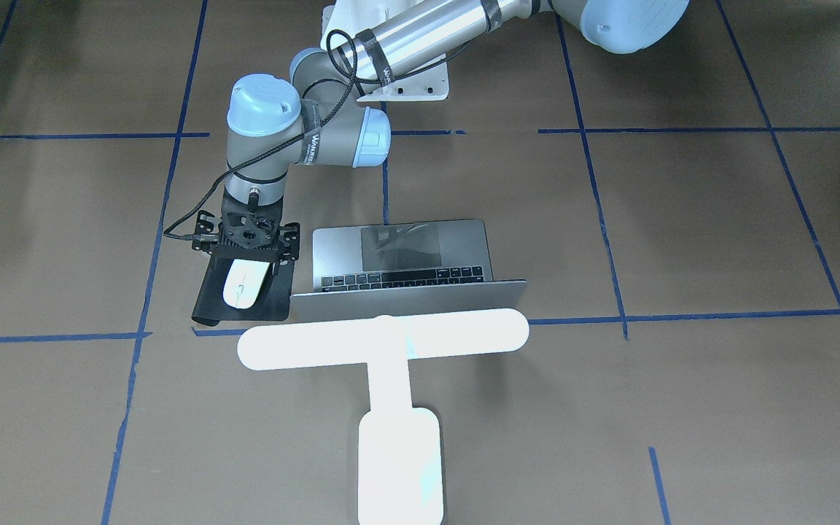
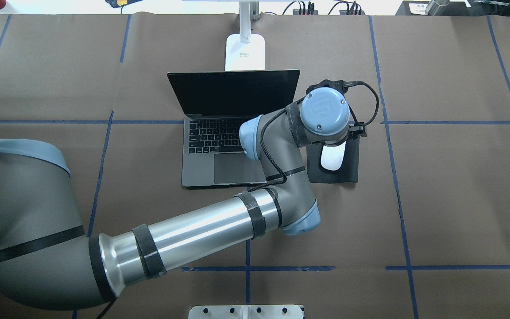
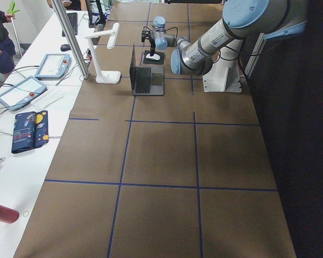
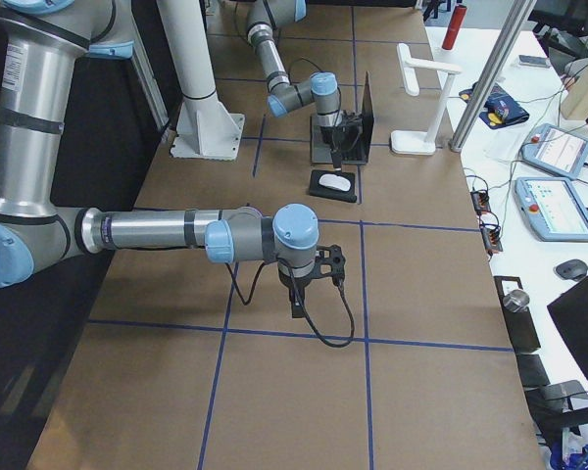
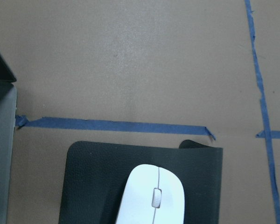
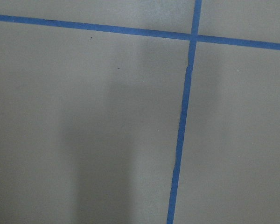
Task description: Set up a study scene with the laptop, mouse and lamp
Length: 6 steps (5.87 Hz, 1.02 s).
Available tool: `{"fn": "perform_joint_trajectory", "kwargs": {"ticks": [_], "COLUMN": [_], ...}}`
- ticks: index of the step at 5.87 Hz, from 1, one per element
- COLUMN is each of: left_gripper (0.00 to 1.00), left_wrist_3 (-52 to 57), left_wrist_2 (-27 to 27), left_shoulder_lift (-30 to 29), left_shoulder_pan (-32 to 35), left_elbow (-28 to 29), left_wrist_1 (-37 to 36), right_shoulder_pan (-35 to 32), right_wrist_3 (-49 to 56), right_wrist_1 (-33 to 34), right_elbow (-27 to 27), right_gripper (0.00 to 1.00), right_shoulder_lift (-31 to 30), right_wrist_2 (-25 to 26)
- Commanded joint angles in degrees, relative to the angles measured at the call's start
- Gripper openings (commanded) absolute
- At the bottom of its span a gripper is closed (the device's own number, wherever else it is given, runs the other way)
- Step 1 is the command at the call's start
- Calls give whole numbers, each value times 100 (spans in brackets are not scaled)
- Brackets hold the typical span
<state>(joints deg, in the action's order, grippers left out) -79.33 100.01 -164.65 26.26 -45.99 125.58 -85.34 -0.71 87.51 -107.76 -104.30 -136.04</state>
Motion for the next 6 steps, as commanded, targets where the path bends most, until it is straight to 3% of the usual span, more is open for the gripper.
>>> {"fn": "perform_joint_trajectory", "kwargs": {"ticks": [1,2,4,5,6], "left_gripper": [100,100,100,100,100], "left_wrist_3": [-12,49,424,1175,2227], "left_wrist_2": [526,667,1665,2010,2266], "left_shoulder_lift": [1023,1954,3335,4170,4535], "left_shoulder_pan": [133,247,999,1439,1948], "left_elbow": [-1793,-3278,-4649,-5273,-5619], "left_wrist_1": [-853,-1486,-1747,-1887,-2549], "right_shoulder_pan": [-18,-44,-150,-150,-150], "right_wrist_3": [9,-43,-35,-35,-87], "right_wrist_1": [-15,-128,-164,-156,-138], "right_elbow": [-8,-34,-8,166,203], "right_gripper": [100,100,100,100,100], "right_shoulder_lift": [102,103,42,24,33], "right_wrist_2": [24,42,164,243,227]}}
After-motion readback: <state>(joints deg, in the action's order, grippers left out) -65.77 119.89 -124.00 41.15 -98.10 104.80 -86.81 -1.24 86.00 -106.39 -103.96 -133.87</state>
